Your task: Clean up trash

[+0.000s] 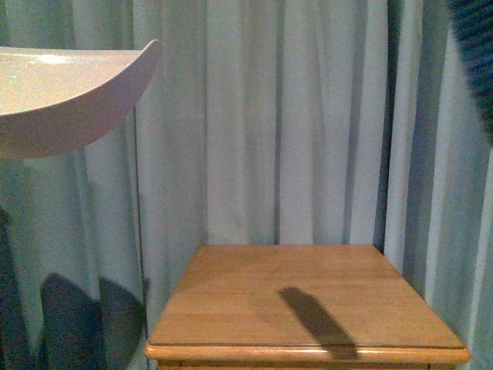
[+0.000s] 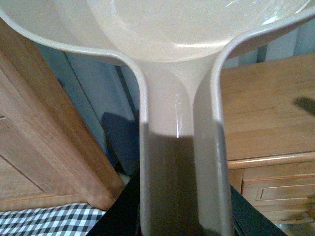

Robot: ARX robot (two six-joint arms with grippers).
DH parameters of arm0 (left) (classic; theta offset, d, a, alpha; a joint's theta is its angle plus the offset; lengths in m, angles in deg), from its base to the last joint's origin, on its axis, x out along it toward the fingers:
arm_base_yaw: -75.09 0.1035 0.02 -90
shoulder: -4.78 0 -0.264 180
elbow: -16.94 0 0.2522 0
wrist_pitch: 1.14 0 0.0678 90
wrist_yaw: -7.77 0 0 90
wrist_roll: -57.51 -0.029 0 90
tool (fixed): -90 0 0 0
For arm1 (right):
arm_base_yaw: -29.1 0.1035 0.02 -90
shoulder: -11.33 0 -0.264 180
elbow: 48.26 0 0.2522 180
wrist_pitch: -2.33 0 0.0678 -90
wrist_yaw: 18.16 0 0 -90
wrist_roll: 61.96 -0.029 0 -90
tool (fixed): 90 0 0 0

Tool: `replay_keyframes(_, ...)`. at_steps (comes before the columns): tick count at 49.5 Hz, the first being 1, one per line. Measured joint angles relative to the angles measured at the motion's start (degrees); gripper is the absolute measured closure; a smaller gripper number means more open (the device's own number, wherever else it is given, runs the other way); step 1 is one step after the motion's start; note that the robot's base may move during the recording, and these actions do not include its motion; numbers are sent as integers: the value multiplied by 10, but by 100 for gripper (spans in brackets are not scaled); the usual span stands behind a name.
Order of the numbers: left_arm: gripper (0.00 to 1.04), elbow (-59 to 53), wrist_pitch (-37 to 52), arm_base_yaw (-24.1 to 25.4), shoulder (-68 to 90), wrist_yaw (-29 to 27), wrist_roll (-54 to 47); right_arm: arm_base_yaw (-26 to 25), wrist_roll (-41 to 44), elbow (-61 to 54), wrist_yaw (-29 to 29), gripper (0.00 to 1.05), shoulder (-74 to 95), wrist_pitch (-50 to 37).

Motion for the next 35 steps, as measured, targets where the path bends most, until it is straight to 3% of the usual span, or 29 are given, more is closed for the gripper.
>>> replay_keyframes(14, 80, 0, 0, 0, 0, 0, 0, -49, -49, -127, -17, 86, -146, -15)
replay_keyframes(35, 80, 0, 0, -1, 0, 2, 0, -54, -66, -131, -17, 86, -161, -16)
